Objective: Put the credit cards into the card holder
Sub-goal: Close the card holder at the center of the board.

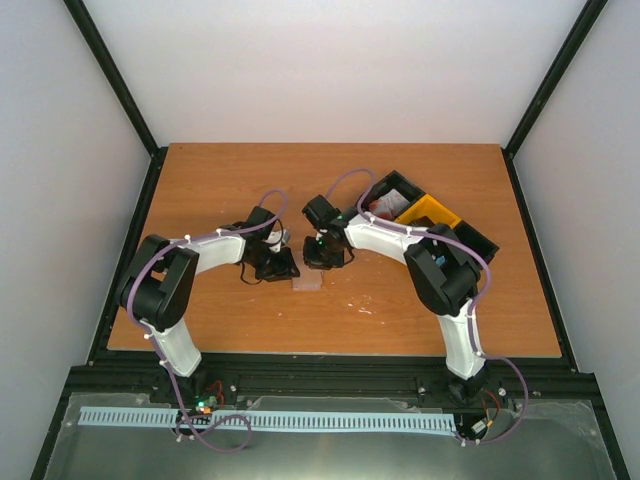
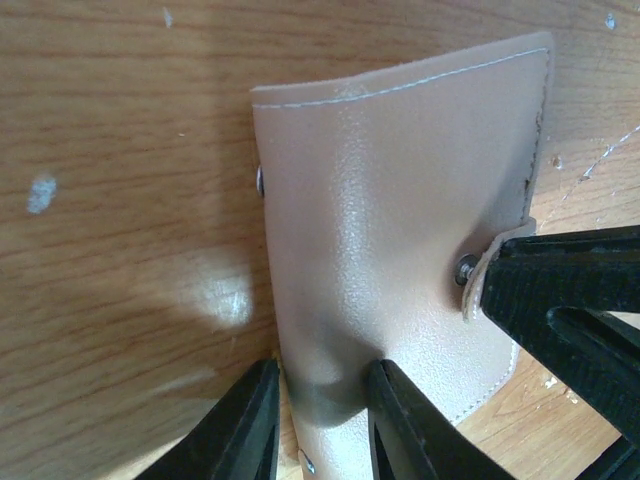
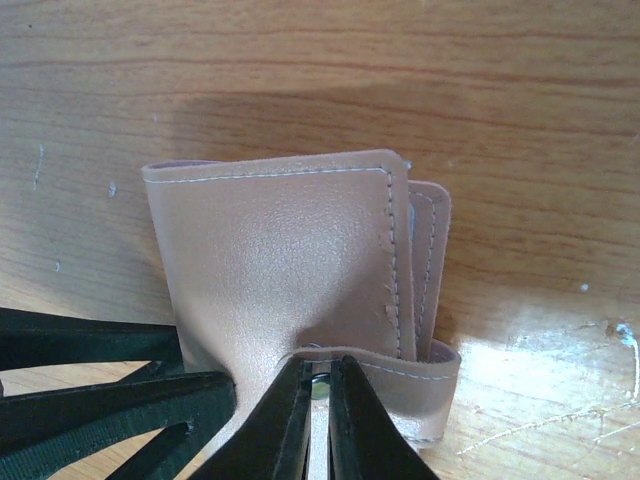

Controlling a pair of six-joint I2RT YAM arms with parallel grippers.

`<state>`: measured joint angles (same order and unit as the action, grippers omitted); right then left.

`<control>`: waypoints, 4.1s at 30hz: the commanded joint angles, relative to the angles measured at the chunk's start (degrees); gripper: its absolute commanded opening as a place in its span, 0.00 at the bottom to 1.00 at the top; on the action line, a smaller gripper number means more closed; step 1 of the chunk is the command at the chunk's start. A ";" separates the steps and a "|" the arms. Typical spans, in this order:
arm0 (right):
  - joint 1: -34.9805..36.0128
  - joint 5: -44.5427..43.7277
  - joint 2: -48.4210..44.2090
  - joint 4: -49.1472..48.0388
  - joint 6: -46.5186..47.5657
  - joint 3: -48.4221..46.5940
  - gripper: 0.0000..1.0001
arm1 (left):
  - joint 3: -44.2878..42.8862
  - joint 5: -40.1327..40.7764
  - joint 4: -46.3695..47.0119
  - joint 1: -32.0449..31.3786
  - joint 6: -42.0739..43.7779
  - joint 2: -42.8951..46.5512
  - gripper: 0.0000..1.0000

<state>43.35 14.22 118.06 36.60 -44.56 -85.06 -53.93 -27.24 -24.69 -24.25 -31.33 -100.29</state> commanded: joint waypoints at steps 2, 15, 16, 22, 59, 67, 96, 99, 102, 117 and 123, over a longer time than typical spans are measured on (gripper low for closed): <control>0.50 -2.54 5.53 5.26 0.69 -1.82 0.06 | 0.66 1.68 0.40 0.08 0.74 -1.82 0.26; 1.56 -3.62 11.17 7.73 -1.98 -5.74 0.03 | 1.45 2.32 1.61 0.08 0.05 -1.40 0.22; 1.56 -3.62 11.71 7.84 -2.21 -6.38 0.03 | 1.56 2.34 1.65 0.08 0.04 -1.40 0.22; 1.65 -4.10 13.40 8.33 -2.94 -6.83 0.03 | 1.52 2.85 1.65 0.09 -0.11 -1.10 0.21; -0.99 3.48 -1.55 -10.23 1.23 4.61 0.05 | -1.67 5.03 1.26 0.09 -0.18 -2.67 0.26; -0.98 1.22 2.03 -3.33 2.30 0.89 0.07 | -1.18 4.84 1.53 0.08 0.05 -2.89 0.24; -0.90 5.74 0.84 -4.88 1.83 1.96 0.11 | -1.31 4.45 1.68 0.15 0.10 -3.32 0.25; -0.90 5.54 -0.50 -5.70 1.89 1.63 0.15 | -1.35 4.57 1.58 0.14 0.22 -3.27 0.24; -0.98 4.30 -1.89 -5.82 1.87 0.62 0.19 | -1.36 4.50 1.61 0.14 0.13 -3.33 0.24; -1.08 -1.02 -5.90 -2.69 1.27 4.68 0.13 | -1.44 4.16 1.80 0.08 0.26 -3.51 0.24; -1.07 1.82 -5.54 -3.80 1.02 6.62 0.14 | -1.52 2.93 2.25 0.10 0.99 -3.89 0.26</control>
<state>42.09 14.37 113.32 33.01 -43.11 -79.61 -55.05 -24.69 -22.41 -24.12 -32.29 -101.41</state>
